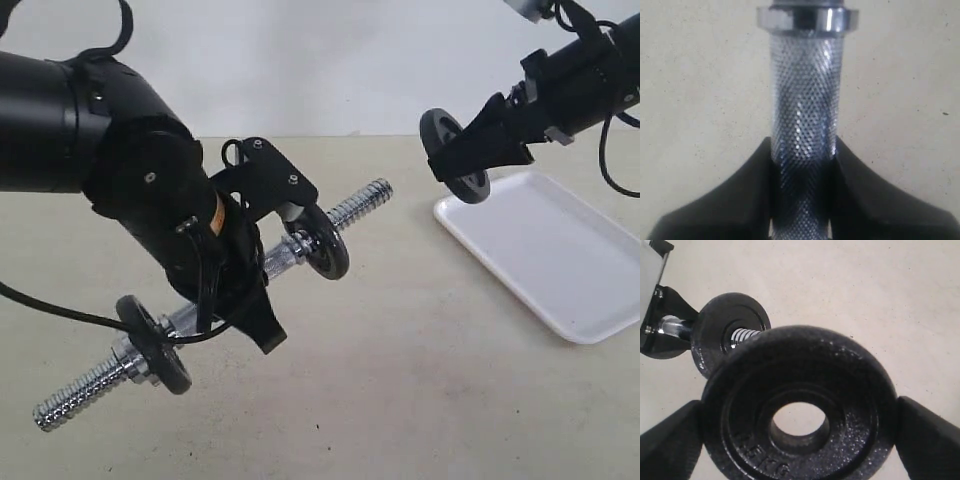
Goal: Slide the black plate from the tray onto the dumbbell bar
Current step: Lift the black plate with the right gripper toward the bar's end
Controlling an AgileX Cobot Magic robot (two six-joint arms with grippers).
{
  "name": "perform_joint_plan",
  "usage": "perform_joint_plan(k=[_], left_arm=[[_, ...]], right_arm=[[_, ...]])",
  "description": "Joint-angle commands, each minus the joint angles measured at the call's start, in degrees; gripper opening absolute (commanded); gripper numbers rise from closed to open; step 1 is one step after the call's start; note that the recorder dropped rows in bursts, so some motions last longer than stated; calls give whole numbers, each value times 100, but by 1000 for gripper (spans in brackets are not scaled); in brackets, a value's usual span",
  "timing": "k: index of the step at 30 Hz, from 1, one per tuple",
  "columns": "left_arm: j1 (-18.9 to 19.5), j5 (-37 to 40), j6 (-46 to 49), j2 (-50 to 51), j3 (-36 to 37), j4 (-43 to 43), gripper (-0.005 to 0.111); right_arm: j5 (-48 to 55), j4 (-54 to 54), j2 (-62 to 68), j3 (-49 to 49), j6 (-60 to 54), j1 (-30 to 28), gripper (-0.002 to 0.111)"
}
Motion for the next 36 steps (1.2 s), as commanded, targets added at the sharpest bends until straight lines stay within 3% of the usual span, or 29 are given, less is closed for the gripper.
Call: perform_joint_plan(k=[1, 10, 18, 30, 36], left_arm=[[6, -662, -60, -481, 171, 353, 4], [6, -2058, -69, -506, 1108, 911, 4], [15, -3005, -69, -506, 1187, 1159, 4], [28, -3158, -69, -506, 1187, 1426, 4], [321, -3221, -69, -520, 1187, 1508, 4]], right_arm=[[82, 407, -132, -26, -431, -8, 0], [82, 418, -118, -26, -852, 25, 0], [82, 948, -110, 290, -2039, 113, 0], [82, 1228, -110, 605, -2620, 113, 0], [82, 1306, -110, 792, -2759, 113, 0]])
